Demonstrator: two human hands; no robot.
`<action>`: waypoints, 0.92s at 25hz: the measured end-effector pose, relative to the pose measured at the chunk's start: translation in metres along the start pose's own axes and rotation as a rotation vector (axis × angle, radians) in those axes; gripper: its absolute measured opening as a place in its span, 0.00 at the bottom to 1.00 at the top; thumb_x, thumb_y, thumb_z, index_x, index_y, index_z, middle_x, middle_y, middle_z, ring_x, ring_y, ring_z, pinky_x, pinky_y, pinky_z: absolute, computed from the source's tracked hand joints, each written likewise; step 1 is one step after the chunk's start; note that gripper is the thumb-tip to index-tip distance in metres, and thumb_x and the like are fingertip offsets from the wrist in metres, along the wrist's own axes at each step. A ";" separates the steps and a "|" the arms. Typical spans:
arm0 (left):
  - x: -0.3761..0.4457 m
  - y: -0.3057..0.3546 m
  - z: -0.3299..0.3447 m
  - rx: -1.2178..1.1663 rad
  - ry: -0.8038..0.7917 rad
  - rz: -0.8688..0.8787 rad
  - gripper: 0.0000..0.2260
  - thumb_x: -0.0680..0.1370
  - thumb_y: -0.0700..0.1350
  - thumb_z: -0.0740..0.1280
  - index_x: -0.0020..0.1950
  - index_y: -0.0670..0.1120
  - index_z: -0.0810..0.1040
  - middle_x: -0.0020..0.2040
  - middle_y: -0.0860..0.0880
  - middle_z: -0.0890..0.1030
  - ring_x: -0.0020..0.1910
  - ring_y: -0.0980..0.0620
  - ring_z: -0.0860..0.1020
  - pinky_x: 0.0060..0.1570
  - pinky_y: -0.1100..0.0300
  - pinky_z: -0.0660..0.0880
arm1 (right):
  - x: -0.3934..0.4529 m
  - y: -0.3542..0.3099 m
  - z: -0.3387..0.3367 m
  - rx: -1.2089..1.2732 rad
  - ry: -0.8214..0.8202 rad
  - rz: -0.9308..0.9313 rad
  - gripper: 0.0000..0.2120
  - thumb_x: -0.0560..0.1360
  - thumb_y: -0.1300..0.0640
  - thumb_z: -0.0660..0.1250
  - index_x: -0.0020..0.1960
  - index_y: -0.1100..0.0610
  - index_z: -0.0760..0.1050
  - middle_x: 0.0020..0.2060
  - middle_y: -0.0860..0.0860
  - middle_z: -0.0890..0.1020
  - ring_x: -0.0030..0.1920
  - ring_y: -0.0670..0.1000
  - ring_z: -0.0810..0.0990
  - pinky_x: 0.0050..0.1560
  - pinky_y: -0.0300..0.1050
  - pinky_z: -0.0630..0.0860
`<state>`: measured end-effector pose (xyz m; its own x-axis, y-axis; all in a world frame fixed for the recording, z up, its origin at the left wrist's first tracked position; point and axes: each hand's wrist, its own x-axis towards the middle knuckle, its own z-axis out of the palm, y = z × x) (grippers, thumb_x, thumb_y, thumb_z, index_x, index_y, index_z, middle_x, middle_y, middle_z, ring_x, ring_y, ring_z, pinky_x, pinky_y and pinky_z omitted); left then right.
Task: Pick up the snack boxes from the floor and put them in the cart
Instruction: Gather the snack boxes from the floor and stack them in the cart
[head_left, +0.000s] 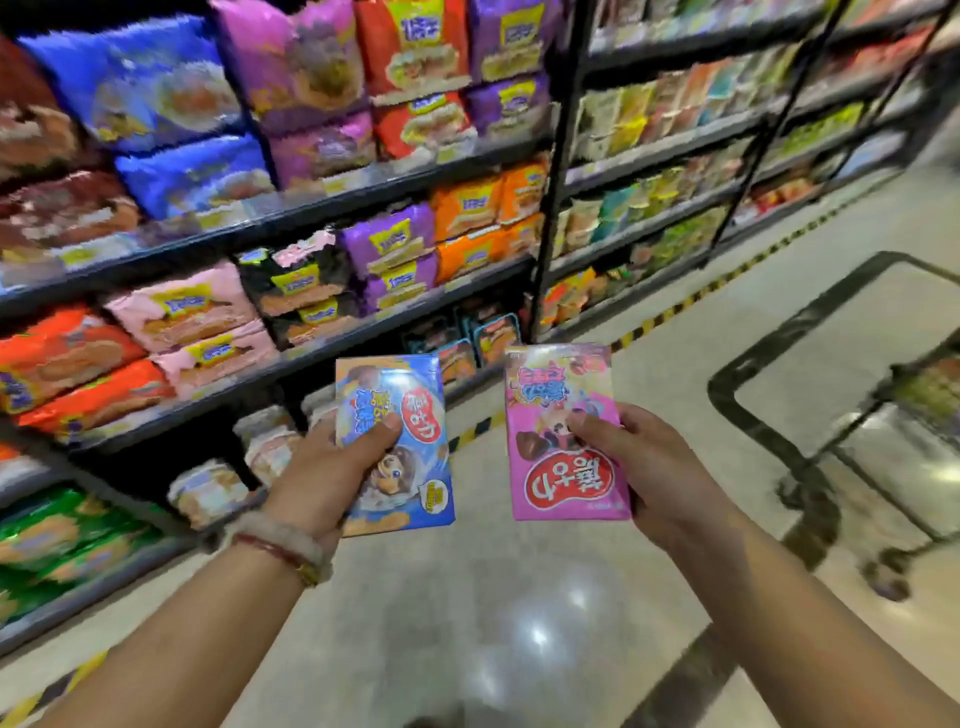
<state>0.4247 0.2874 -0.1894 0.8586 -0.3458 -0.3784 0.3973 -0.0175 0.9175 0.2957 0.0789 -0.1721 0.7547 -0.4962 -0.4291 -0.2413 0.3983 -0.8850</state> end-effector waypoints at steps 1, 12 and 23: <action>0.010 0.002 0.027 0.026 -0.055 0.001 0.17 0.70 0.47 0.71 0.55 0.39 0.79 0.50 0.39 0.83 0.48 0.39 0.82 0.52 0.42 0.78 | 0.002 -0.006 -0.022 0.028 0.053 -0.010 0.13 0.72 0.59 0.71 0.54 0.62 0.77 0.42 0.58 0.85 0.37 0.53 0.85 0.33 0.44 0.79; 0.134 0.022 0.305 0.222 -0.638 -0.040 0.04 0.76 0.41 0.67 0.47 0.43 0.81 0.45 0.41 0.84 0.42 0.43 0.83 0.50 0.42 0.79 | 0.056 -0.070 -0.201 0.298 0.628 -0.113 0.04 0.74 0.64 0.68 0.48 0.62 0.78 0.37 0.59 0.85 0.31 0.52 0.83 0.34 0.45 0.81; 0.162 0.011 0.537 0.439 -1.050 -0.082 0.10 0.75 0.46 0.68 0.53 0.43 0.80 0.48 0.41 0.84 0.47 0.40 0.83 0.51 0.41 0.78 | 0.057 -0.101 -0.338 0.506 1.007 -0.149 0.04 0.74 0.62 0.68 0.49 0.61 0.78 0.39 0.59 0.85 0.34 0.53 0.84 0.37 0.47 0.82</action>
<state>0.3941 -0.2724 -0.1751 0.0579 -0.9387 -0.3398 0.1148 -0.3319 0.9363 0.1571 -0.2503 -0.1688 -0.1336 -0.8681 -0.4782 0.2568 0.4357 -0.8627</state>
